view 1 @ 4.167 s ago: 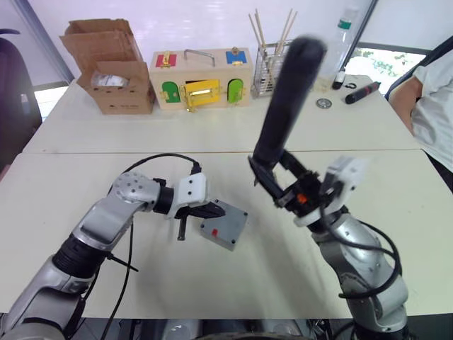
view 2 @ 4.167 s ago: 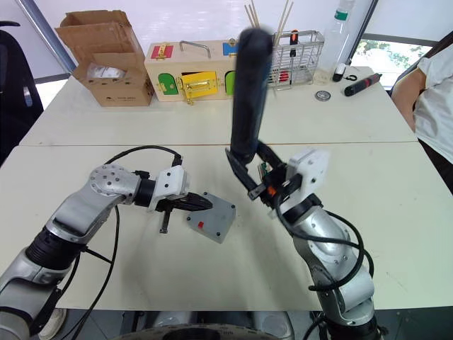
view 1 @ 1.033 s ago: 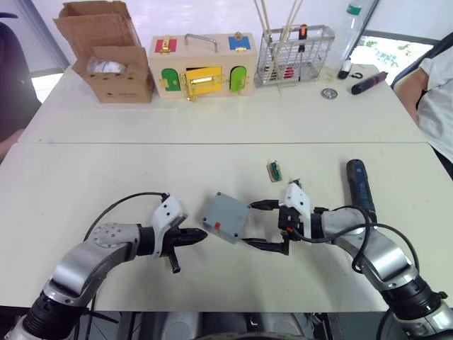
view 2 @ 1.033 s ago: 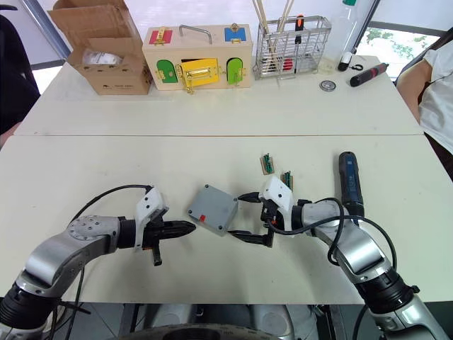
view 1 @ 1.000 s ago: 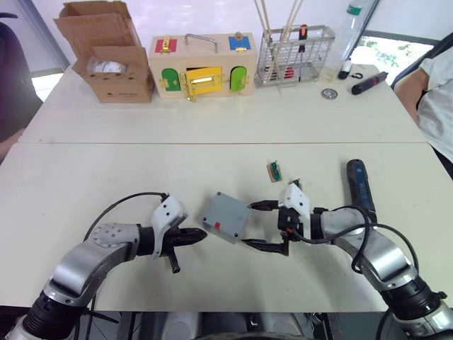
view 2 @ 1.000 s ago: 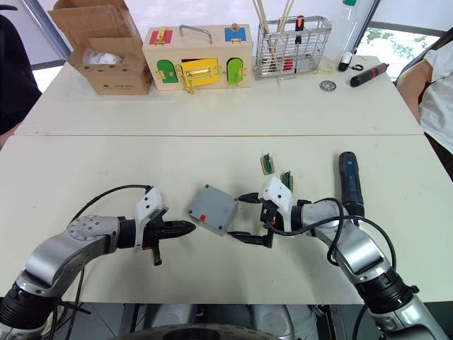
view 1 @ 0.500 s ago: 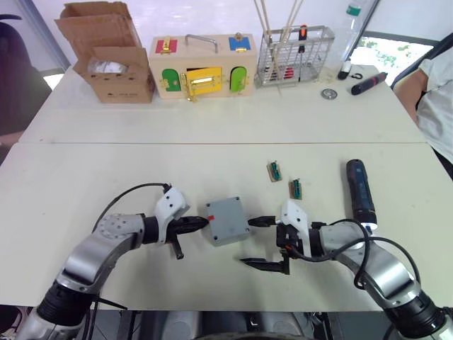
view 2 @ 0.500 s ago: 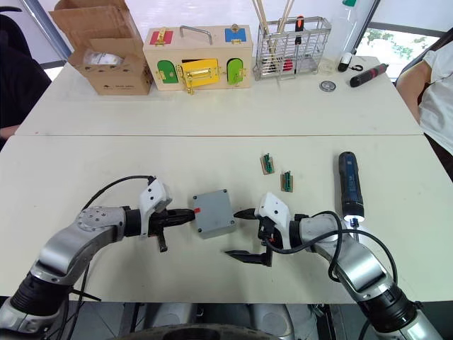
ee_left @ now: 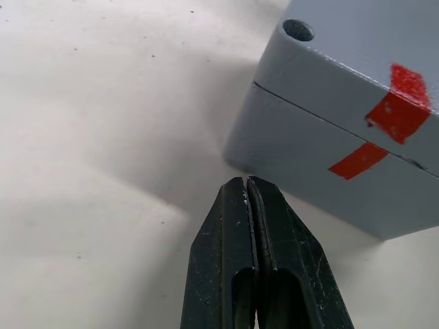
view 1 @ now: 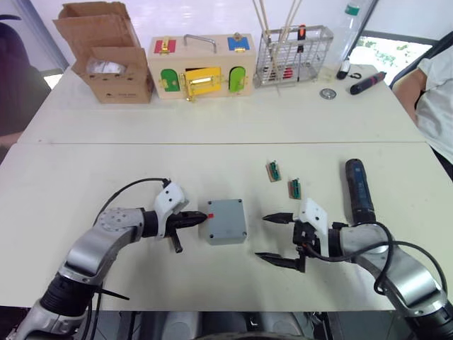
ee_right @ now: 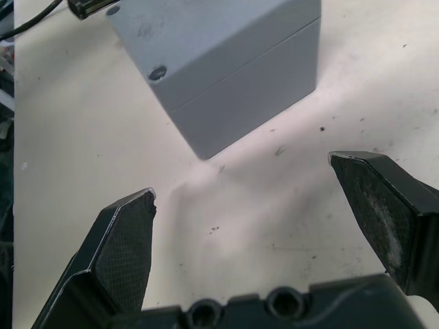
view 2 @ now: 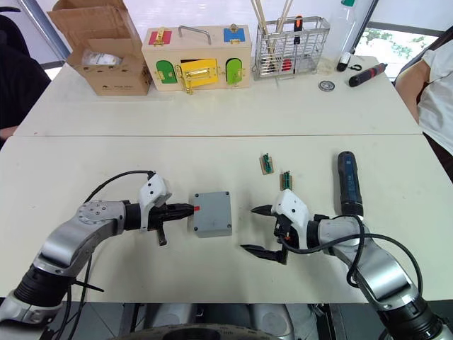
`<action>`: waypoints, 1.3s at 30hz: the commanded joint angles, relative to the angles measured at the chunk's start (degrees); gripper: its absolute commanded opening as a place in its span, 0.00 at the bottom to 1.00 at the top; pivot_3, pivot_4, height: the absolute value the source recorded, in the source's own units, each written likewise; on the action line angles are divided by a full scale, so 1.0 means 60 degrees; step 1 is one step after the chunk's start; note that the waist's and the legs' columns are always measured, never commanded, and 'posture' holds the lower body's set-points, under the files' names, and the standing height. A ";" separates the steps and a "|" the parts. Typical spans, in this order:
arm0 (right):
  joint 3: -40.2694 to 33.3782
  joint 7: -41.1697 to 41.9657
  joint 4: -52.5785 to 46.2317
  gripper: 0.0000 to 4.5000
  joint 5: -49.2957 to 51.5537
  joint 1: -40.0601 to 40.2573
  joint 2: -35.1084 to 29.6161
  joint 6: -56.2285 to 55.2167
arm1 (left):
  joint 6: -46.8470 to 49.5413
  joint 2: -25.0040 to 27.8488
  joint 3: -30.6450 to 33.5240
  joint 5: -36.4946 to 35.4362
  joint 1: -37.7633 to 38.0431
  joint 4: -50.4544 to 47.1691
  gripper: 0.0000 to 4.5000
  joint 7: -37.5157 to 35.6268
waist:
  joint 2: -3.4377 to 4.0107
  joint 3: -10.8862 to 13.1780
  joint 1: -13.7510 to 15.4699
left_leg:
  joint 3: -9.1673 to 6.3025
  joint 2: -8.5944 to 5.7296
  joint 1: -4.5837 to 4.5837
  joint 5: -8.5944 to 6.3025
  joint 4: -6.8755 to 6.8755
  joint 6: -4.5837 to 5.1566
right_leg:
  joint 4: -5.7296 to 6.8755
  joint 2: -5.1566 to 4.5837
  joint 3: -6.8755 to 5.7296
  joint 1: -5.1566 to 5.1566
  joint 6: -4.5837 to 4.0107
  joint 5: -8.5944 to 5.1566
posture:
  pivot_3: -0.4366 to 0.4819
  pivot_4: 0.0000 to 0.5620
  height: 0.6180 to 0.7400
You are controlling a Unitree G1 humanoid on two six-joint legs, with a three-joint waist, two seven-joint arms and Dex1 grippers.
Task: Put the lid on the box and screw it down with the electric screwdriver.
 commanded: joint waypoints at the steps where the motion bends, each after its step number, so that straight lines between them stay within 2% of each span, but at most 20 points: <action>1: 0.0307 -0.0067 -0.0185 1.00 -0.0017 -0.0194 0.0289 -0.0053 | 0.0016 -0.0107 0.0010 -0.0032 -0.0092 -0.0319 0.00 0.0071 | 0.0000 0.0000 0.0002 | 0.0000 0.0000 0.0000 0.0000 0.0000 0.0000 | 0.0000 0.0000 0.0000 -0.0001 0.0000 0.0000 | 0.48 0.27 1.00; 13: 0.0782 -0.0467 -0.0479 1.00 -0.0051 -0.0128 0.0733 0.0237 | 0.0030 -0.0505 -0.0287 0.0138 -0.0357 -0.0252 0.00 0.0194 | 0.0000 0.0000 0.0015 | 0.0000 -0.0002 0.0000 0.0000 0.0004 -0.0001 | 0.0002 -0.0001 -0.0001 0.0001 0.0000 0.0000 | 0.48 0.27 1.00; 22: 0.0502 -0.0647 -0.0479 1.00 -0.0097 0.0131 0.0549 0.0219 | 0.0139 -0.0235 -0.0100 0.0049 -0.0318 -0.0336 0.00 0.0045 | 0.0000 0.0000 0.0012 | 0.0000 -0.0002 0.0000 0.0000 0.0004 -0.0001 | 0.0003 -0.0001 -0.0001 0.0000 0.0000 0.0000 | 0.48 0.27 1.00; 25: -0.0213 -0.0732 -0.0806 1.00 0.0180 0.0476 0.0234 0.0473 | 0.0286 0.0277 0.0422 -0.0285 -0.0224 -0.0430 0.00 -0.0304 | 0.0000 0.0000 0.0003 | 0.0000 -0.0002 0.0000 0.0000 0.0003 -0.0001 | 0.0005 0.0000 -0.0001 -0.0003 0.0000 0.0000 | 0.48 0.27 1.00; 30: -0.2368 -0.0835 -0.1546 1.00 0.1568 0.0914 -0.0277 0.1689 | 0.1261 0.1253 0.1493 -0.1651 -0.0528 -0.0660 0.00 -0.1198 | 0.0000 -0.0001 0.0022 | -0.0001 -0.0001 0.0001 0.0000 0.0003 0.0000 | 0.0007 0.0000 0.0000 0.0001 0.0000 0.0000 | 0.48 0.27 1.00; 34: -0.4405 -0.1375 -0.1213 1.00 0.3392 0.0315 -0.0104 0.2983 | 0.1990 0.1592 0.1854 -0.2558 -0.1379 -0.0977 0.00 -0.1545 | -0.0001 0.0000 0.0034 | -0.0001 -0.0002 0.0001 0.0000 0.0008 0.0000 | 0.0006 -0.0001 -0.0003 0.0011 0.0000 0.0000 | 0.48 0.27 1.00; 36: -0.4842 -0.1761 -0.0843 1.00 0.3648 -0.0068 0.0037 0.3190 | 0.2108 0.1666 0.1809 -0.2750 -0.1770 -0.1083 0.00 -0.1652 | -0.0001 0.0000 0.0002 | 0.0000 -0.0002 0.0001 0.0000 0.0008 0.0000 | 0.0006 0.0000 -0.0003 0.0012 0.0000 0.0000 | 0.48 0.27 1.00; 39: -0.4706 -0.2445 -0.0067 1.00 0.3076 -0.0515 0.0368 0.2910 | 0.1982 0.1441 0.1516 -0.2671 -0.2506 -0.1119 0.00 -0.1551 | -0.0004 -0.0001 -0.0015 | 0.0000 0.0002 0.0003 0.0000 0.0002 0.0001 | 0.0007 0.0010 -0.0003 0.0007 0.0000 0.0000 | 0.48 0.27 1.00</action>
